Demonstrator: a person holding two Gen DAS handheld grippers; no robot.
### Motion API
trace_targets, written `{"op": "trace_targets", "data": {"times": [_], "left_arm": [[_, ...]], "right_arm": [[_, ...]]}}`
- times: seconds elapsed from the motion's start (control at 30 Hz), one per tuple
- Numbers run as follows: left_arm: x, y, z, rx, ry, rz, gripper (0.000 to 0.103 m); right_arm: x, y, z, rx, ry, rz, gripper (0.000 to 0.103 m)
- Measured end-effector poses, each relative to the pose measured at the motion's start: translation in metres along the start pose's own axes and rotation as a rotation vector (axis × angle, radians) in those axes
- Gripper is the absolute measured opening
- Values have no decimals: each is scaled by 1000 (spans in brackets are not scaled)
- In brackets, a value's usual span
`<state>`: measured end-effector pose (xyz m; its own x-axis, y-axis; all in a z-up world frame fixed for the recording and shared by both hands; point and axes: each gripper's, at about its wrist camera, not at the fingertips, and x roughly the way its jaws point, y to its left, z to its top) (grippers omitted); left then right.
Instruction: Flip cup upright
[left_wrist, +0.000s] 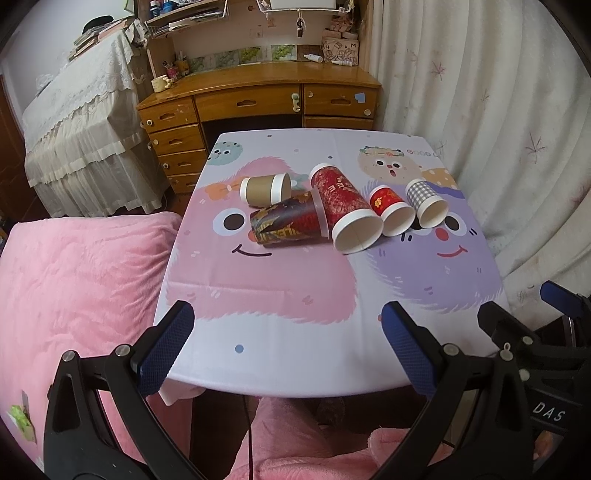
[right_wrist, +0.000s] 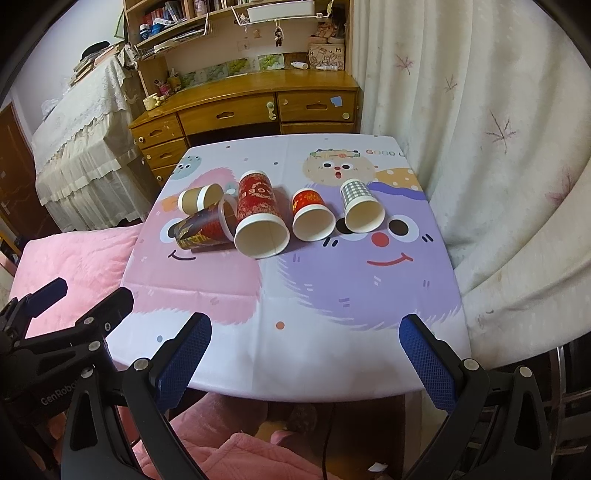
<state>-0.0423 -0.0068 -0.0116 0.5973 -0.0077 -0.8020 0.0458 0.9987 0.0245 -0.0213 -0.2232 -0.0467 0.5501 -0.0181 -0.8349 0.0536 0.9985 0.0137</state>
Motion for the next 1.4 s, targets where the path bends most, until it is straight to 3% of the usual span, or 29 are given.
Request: {"op": "trace_targets", "data": {"times": [0.47,0.67,0.87,1.17,1.4], "left_arm": [[-3,9,-5,-23,44,-48,100],[18,18,4,-46,97,-83,100],[47,14,17,-2,150,-117,100],[120,16,48,146,272,-184,100],[172,12,74,420,264,-160,100]], "right_arm": [[-1,-13,-9,77,10,43,103],[7,-14,-7,80,12,48,103],[30,-7,3,80,14,32,103],[94,-4,31,179,141,10,103],[136,1,46,248,217,-18,103]]}}
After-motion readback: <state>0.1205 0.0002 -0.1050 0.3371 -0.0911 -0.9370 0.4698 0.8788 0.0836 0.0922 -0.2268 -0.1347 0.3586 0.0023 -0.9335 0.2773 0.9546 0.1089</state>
